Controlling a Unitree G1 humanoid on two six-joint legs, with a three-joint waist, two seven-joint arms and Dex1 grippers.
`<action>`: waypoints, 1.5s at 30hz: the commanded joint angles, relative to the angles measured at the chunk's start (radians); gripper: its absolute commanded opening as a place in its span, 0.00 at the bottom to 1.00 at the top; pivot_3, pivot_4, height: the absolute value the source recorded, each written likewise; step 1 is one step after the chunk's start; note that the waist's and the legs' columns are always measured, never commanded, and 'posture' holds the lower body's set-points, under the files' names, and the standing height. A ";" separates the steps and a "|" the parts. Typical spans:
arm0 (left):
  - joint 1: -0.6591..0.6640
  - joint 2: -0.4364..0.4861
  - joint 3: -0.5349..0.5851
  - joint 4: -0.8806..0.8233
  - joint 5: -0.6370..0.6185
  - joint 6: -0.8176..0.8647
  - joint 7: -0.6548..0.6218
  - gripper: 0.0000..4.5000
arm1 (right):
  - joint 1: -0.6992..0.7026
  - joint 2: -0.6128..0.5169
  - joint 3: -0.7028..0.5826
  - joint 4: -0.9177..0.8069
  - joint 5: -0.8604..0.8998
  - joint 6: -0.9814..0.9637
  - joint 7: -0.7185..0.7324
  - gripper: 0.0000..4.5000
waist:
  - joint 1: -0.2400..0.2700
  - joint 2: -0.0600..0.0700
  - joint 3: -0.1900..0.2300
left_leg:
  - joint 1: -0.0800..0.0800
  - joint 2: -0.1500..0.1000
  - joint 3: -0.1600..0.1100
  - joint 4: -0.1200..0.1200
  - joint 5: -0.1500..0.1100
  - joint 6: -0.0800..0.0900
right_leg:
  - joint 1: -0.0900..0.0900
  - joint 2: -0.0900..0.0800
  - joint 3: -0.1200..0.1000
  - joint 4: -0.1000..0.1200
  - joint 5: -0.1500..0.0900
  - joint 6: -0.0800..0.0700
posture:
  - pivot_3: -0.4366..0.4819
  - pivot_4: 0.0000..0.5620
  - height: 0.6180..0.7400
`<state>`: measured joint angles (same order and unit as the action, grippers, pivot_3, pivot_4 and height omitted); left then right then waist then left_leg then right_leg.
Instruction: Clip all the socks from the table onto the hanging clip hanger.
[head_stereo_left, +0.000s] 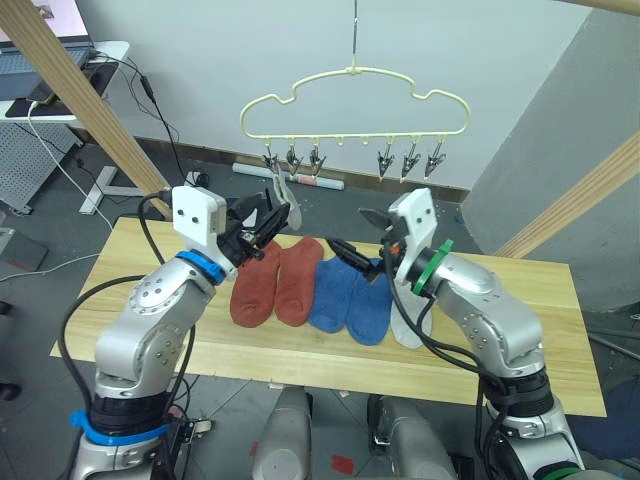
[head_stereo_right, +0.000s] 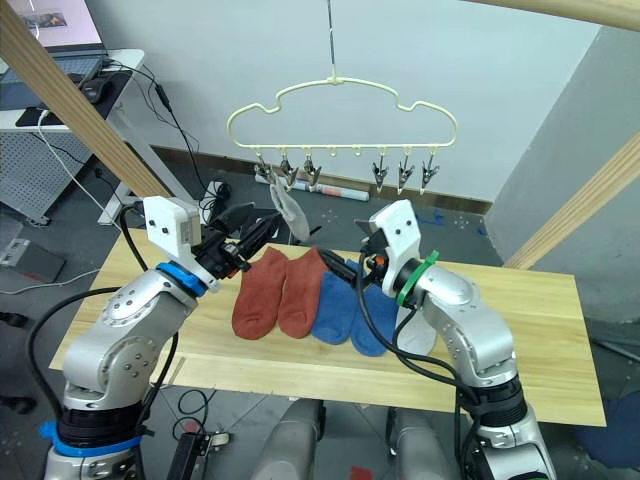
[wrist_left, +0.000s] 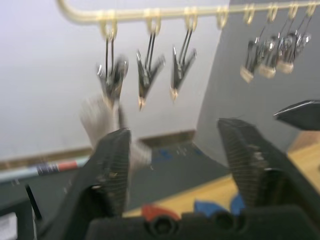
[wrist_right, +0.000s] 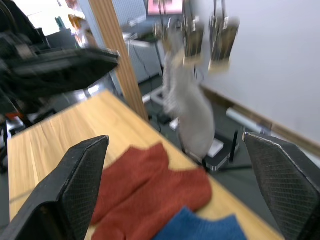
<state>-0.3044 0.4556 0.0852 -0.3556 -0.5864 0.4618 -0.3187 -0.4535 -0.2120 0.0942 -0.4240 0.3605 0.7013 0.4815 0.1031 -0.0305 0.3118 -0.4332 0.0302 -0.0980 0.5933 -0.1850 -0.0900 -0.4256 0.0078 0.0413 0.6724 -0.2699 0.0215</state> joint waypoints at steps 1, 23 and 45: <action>-0.043 -0.052 -0.027 0.035 0.067 -0.056 0.007 0.39 | -0.021 -0.024 -0.052 -0.087 0.080 0.027 0.018 1.00 | 0.001 0.000 0.000 | 0.000 0.000 0.000 0.000 0.000 0.000 | 0.000 0.001 0.000 0.000 0.000 0.000 | 0.73 0.57 1.00; -0.243 -0.239 -0.030 0.345 0.284 -0.313 0.019 0.39 | -0.147 -0.104 -0.137 -0.133 0.313 0.108 -0.008 1.00 | -0.023 0.000 0.001 | 0.000 -0.001 -0.001 0.003 0.000 0.000 | 0.001 0.003 -0.001 0.003 0.000 0.000 | 0.66 0.56 1.00; -0.265 -0.231 -0.011 0.397 0.382 -0.387 0.027 0.39 | -0.159 -0.119 -0.135 -0.135 0.347 0.102 -0.050 1.00 | -0.051 0.000 0.001 | 0.000 -0.001 -0.001 0.006 0.000 0.000 | 0.001 0.004 -0.001 0.006 0.000 0.000 | 0.65 0.55 1.00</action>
<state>-0.5769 0.2203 0.0578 0.0875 -0.1991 0.0930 -0.2944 -0.6047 -0.3294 -0.0197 -0.5213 0.6893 0.8183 0.4338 0.0517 -0.0306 0.3129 -0.4334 0.0291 -0.0995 0.5995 -0.1849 -0.0898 -0.4248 0.0114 0.0402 0.6789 -0.2696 0.0217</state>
